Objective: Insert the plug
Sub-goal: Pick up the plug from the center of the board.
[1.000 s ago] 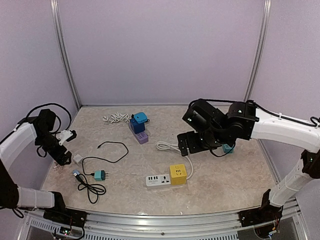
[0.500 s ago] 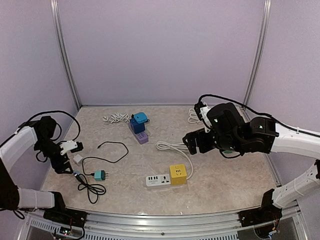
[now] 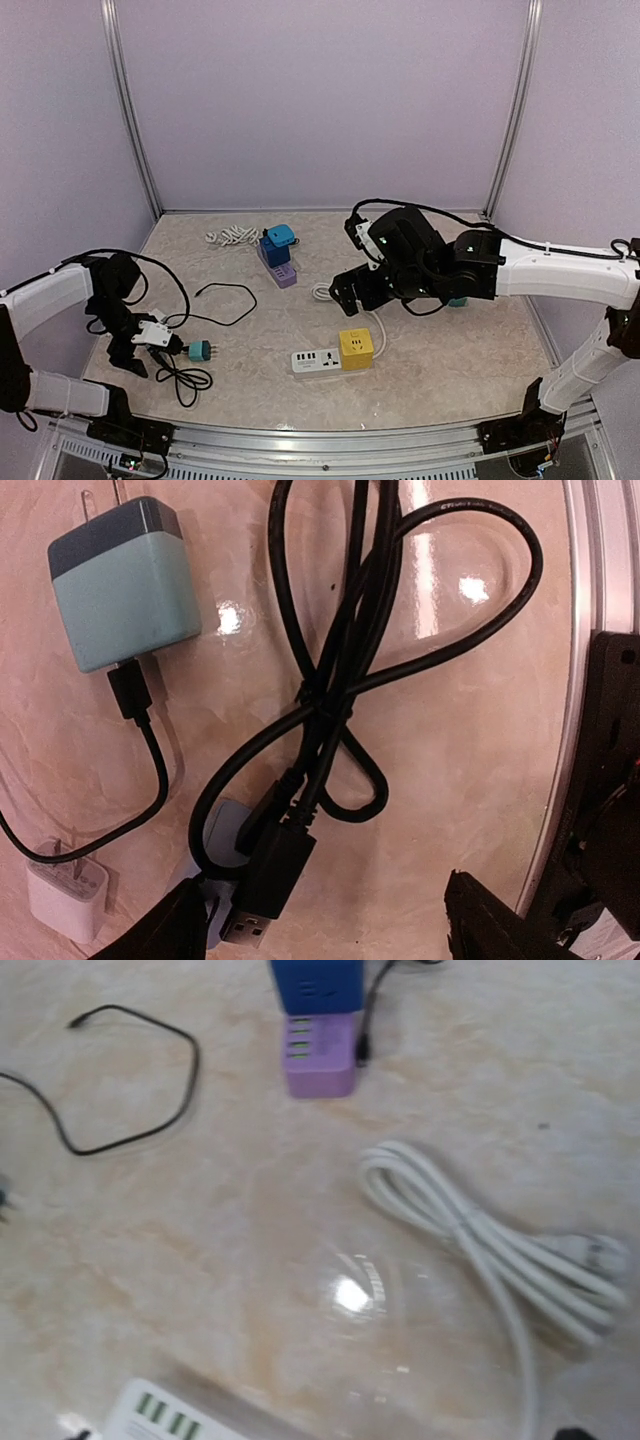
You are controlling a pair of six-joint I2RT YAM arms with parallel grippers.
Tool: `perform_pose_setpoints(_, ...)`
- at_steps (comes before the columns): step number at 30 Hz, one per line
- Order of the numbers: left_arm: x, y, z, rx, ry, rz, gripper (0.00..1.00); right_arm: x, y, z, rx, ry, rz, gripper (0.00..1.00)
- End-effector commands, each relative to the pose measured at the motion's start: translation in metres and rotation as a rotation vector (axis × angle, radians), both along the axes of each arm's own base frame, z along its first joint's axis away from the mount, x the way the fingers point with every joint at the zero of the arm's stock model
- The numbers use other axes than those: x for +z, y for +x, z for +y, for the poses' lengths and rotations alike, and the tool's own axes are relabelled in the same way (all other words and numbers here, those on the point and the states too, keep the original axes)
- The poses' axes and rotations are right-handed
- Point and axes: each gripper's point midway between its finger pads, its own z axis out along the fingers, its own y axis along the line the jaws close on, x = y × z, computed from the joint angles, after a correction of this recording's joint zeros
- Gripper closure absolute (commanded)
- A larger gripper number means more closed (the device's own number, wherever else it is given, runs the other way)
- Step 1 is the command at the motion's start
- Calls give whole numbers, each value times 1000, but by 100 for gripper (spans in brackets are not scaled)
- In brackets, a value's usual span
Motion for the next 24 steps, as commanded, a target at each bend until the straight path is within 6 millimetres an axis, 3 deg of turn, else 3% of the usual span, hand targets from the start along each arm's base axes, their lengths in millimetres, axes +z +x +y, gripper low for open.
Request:
perform_pose_setpoints(1, -6, 15, 6, -104, 28, -66, 21, 1, -3, 21, 26, 64, 81, 0)
perform_pose_setpoints(9, -11, 23, 24, -105, -3, -103, 25, -9, -6, 35, 35, 72, 143, 0)
perform_pose_setpoints(17, -18, 28, 25, -74, -9, -115, 46, -16, -7, 45, 54, 66, 163, 0)
perform_pose_setpoints(24, -29, 30, 28, -72, 14, -134, 52, -19, -8, 48, 68, 60, 174, 0)
